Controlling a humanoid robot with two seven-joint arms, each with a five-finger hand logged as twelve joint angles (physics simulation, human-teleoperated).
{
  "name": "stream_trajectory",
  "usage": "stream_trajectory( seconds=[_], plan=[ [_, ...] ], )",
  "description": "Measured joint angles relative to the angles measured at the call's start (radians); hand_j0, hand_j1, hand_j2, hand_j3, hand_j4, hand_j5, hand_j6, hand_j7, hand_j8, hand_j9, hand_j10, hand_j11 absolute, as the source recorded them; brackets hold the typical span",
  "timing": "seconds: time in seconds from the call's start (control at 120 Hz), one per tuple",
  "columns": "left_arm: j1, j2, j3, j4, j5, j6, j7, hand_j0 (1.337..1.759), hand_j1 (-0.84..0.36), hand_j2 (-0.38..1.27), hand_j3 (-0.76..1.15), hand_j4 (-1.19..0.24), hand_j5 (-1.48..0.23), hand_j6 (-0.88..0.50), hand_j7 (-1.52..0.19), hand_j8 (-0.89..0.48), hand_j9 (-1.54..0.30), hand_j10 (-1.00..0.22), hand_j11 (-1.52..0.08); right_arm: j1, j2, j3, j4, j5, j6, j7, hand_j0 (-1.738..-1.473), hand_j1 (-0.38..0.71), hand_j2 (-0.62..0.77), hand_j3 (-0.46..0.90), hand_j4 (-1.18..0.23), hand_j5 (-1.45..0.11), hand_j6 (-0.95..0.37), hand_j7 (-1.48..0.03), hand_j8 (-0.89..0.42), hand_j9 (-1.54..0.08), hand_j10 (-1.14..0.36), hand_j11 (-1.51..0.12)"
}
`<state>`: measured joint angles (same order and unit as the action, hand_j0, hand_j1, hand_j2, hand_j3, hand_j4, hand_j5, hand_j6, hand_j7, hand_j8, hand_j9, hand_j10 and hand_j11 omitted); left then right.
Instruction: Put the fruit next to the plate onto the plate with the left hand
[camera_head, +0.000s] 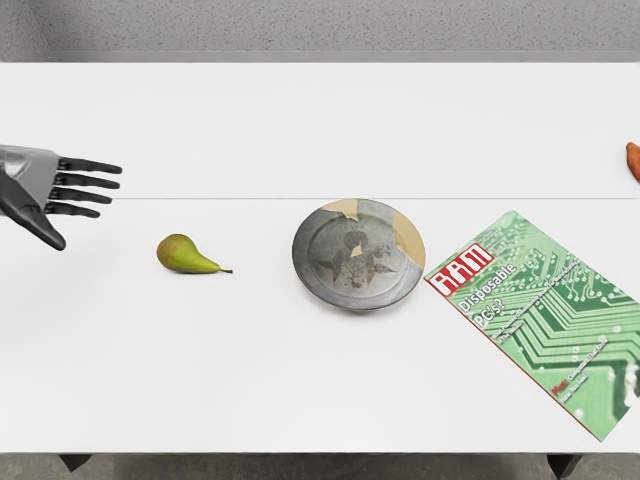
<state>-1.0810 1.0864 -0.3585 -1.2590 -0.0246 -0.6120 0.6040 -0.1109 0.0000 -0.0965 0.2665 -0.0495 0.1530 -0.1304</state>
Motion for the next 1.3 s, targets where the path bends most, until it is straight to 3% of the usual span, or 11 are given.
stream_trajectory(
  seconds=[0.167, 0.35, 0.542, 0.633, 0.717, 0.8, 0.858, 1.033, 1.175, 1.3],
  plan=[
    [-0.013, 0.007, -0.002, 0.023, 0.055, 0.0, 0.004, 1.658, 0.34, 0.0, 0.0, -0.01, -0.01, -0.01, -0.01, -0.01, -0.01, -0.01, -0.01, 0.009, 0.0, 0.001, -0.004, 0.004, -0.001, 0.0, -1.658, -0.33, 0.0, 0.0, -0.02, -0.02, -0.02, -0.02, -0.02, -0.02, -0.02, -0.02],
    [-0.028, 0.001, -0.002, 0.042, 0.315, 0.0, 0.005, 1.658, 0.34, 0.0, 0.0, -0.01, -0.01, -0.01, -0.01, -0.01, -0.01, -0.01, -0.01, 0.01, 0.0, 0.001, -0.005, 0.005, -0.001, 0.0, -1.658, -0.33, 0.0, 0.0, -0.02, -0.02, -0.02, -0.02, -0.02, -0.02, -0.02, -0.02],
    [-0.043, -0.009, 0.0, 0.043, 0.454, 0.003, 0.005, 1.658, 0.34, 0.0, 0.0, -0.02, -0.02, -0.02, -0.02, -0.02, -0.01, -0.02, -0.01, 0.011, 0.0, 0.001, -0.006, 0.005, -0.001, 0.0, -1.658, -0.33, 0.0, 0.0, -0.02, -0.02, -0.02, -0.02, -0.02, -0.02, -0.02, -0.02],
    [-0.044, -0.107, 0.013, 0.041, 0.528, 0.073, 0.004, 1.658, 0.33, 0.0, 0.0, -0.02, -0.02, -0.02, -0.02, -0.02, -0.02, -0.02, -0.02, 0.011, 0.0, 0.001, -0.006, 0.005, -0.001, 0.0, -1.658, -0.33, 0.0, 0.0, -0.02, -0.02, -0.02, -0.02, -0.02, -0.02, -0.02, -0.02],
    [-0.078, -0.126, 0.055, 0.035, 0.578, 0.19, -0.001, 1.658, 0.33, 0.0, 0.0, -0.02, -0.02, -0.02, -0.02, -0.02, -0.02, -0.02, -0.02, 0.011, 0.0, 0.0, -0.005, 0.005, -0.001, 0.0, -1.658, -0.33, 0.0, 0.0, -0.02, -0.02, -0.02, -0.02, -0.02, -0.02, -0.02, -0.02],
    [-0.191, -0.167, 0.147, 0.003, 0.601, 0.316, -0.004, 1.658, 0.33, 0.0, 0.0, -0.02, -0.02, -0.02, -0.02, -0.02, -0.02, -0.02, -0.02, 0.011, 0.0, 0.001, -0.006, 0.005, -0.001, 0.0, -1.658, -0.33, 0.0, 0.0, -0.02, -0.02, -0.02, -0.02, -0.02, -0.02, -0.02, -0.02],
    [-0.232, -0.174, 0.231, -0.042, 0.609, 0.403, -0.009, 1.658, 0.33, 0.0, 0.0, -0.03, -0.03, -0.03, -0.03, -0.03, -0.03, -0.02, -0.03, 0.011, 0.0, 0.001, -0.006, 0.005, -0.001, 0.0, -1.658, -0.33, 0.0, 0.0, -0.02, -0.02, -0.02, -0.02, -0.02, -0.02, -0.02, -0.02],
    [-0.405, -0.263, 0.533, -0.184, 0.654, 0.596, -0.074, 1.658, 0.31, 0.01, 0.0, -0.04, -0.05, -0.04, -0.05, -0.04, -0.05, -0.04, -0.05, 0.011, 0.0, 0.0, -0.006, 0.005, -0.001, 0.0, -1.658, -0.33, 0.0, 0.0, -0.02, -0.02, -0.02, -0.02, -0.02, -0.02, -0.02, -0.02],
    [-0.483, -0.369, 0.734, -0.232, 0.679, 0.713, -0.095, 1.658, 0.28, 0.01, 0.0, -0.06, -0.08, -0.07, -0.08, -0.07, -0.08, -0.06, -0.08, 0.011, 0.0, 0.0, -0.006, 0.005, -0.001, 0.0, -1.658, -0.33, 0.0, 0.0, -0.02, -0.02, -0.02, -0.02, -0.02, -0.02, -0.02, -0.02],
    [-0.513, -0.421, 0.838, -0.256, 0.684, 0.765, -0.1, 1.658, 0.24, 0.02, 0.0, -0.09, -0.12, -0.1, -0.12, -0.09, -0.12, -0.09, -0.12, 0.011, 0.0, 0.001, -0.006, 0.005, -0.001, 0.0, -1.658, -0.33, 0.0, 0.0, -0.02, -0.02, -0.02, -0.02, -0.02, -0.02, -0.02, -0.02]
  ],
)
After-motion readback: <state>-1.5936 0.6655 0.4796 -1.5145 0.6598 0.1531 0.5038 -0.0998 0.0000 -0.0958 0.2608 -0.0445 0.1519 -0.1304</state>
